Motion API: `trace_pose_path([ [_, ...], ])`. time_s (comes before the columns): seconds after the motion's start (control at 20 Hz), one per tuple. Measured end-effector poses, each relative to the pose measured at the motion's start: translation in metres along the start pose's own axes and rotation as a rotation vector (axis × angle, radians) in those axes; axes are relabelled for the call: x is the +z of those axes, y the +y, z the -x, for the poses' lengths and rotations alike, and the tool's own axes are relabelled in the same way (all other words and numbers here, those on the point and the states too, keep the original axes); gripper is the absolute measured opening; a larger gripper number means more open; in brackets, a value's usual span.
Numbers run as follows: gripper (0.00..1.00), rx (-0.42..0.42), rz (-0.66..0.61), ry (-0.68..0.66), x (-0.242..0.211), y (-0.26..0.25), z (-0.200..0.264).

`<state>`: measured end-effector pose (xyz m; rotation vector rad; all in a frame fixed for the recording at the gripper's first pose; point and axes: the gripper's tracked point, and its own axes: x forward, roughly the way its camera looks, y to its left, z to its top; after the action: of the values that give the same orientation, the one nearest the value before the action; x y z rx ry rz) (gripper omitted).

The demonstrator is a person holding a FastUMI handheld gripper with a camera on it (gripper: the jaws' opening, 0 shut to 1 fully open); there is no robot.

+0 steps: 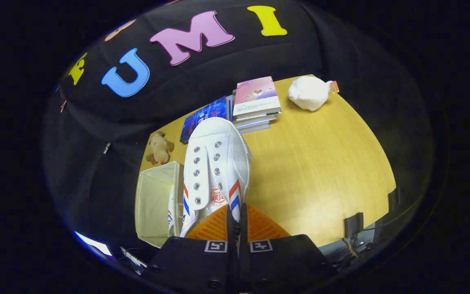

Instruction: Open the storage box then place both shoes into the box .Put the left shoe in first, then the right shoe, with the right side of both shoes facing outward in a uniform manner.

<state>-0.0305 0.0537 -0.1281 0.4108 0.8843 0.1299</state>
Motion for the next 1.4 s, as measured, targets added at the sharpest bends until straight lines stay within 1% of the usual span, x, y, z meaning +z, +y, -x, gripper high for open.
trace_pose_path([
  [0.2,0.05,0.061,0.004,0.014,-0.018,0.060,-0.002],
  [0.5,0.05,0.164,0.084,0.055,-0.043,0.136,-0.028],
  [0.6,0.05,0.172,0.113,0.070,-0.053,0.151,-0.040],
  [0.8,0.05,0.134,0.144,0.140,-0.075,0.159,-0.070],
  [0.9,0.05,0.079,0.148,0.170,-0.084,0.153,-0.085],
  [1.05,0.05,-0.032,0.179,0.203,-0.093,0.139,-0.106],
  [1.1,0.05,-0.059,0.189,0.210,-0.096,0.136,-0.111],
  [1.2,0.06,-0.083,0.208,0.218,-0.100,0.137,-0.119],
  [1.35,0.09,-0.103,0.246,0.218,-0.104,0.145,-0.125],
  [1.4,0.17,-0.102,0.255,0.208,-0.104,0.147,-0.127],
])
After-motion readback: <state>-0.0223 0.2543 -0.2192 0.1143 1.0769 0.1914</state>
